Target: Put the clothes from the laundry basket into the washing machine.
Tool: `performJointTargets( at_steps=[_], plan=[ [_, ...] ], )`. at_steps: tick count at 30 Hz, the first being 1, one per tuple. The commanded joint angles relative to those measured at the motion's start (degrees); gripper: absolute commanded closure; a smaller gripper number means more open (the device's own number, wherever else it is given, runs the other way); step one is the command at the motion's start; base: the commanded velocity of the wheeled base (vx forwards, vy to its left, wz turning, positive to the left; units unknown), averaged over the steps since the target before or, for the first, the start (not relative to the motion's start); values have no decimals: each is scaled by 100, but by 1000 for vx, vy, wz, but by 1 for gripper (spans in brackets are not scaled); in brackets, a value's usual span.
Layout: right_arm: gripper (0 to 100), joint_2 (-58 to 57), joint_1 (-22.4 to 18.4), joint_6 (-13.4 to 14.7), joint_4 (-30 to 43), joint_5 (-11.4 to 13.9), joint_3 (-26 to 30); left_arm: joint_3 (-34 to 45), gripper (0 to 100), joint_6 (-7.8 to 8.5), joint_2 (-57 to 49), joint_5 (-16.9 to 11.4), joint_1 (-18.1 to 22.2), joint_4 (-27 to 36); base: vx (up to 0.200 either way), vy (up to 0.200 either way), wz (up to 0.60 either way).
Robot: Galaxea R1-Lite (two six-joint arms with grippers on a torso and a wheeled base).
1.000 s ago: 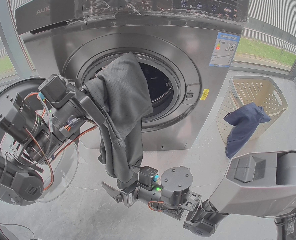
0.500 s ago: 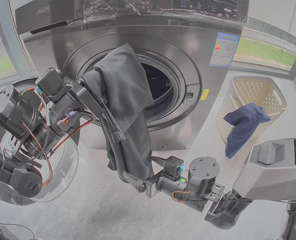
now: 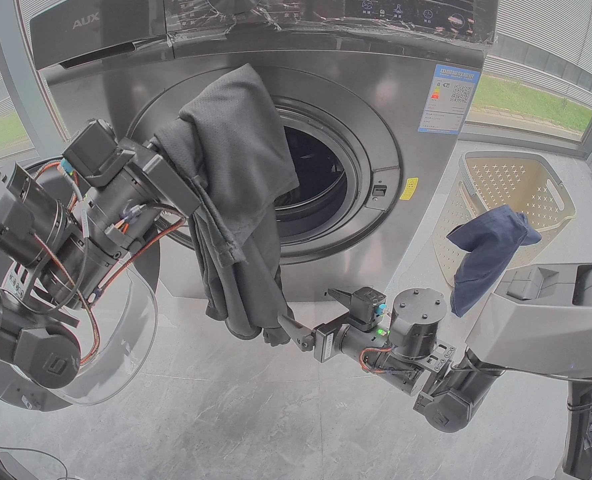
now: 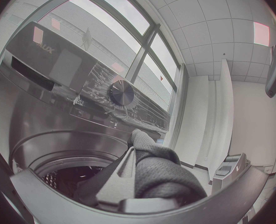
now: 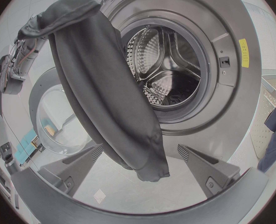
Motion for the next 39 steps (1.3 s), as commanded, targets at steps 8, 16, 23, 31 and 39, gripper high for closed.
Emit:
performJointTargets(
  at_steps=[8,16,23,31,39],
  plan=[
    [0,548,-31,2,-23,0,-216,-183,100,-8,-6,141,1,-5,0,0,0],
    [0,750,-4,2,12,0,-207,-254,100,-26,-15,211,89,3,0,0,0],
    [0,1216,-92,-16,47,0,-576,-245,100,-26,-24,211,89,3,0,0,0],
    [0,1629,-66,-112,82,18,-1130,-227,100,-17,-15,211,71,-5,0,0,0],
    [0,1787,4,-112,82,9,-1394,-236,100,-8,-24,211,54,3,0,0,0]
  ],
)
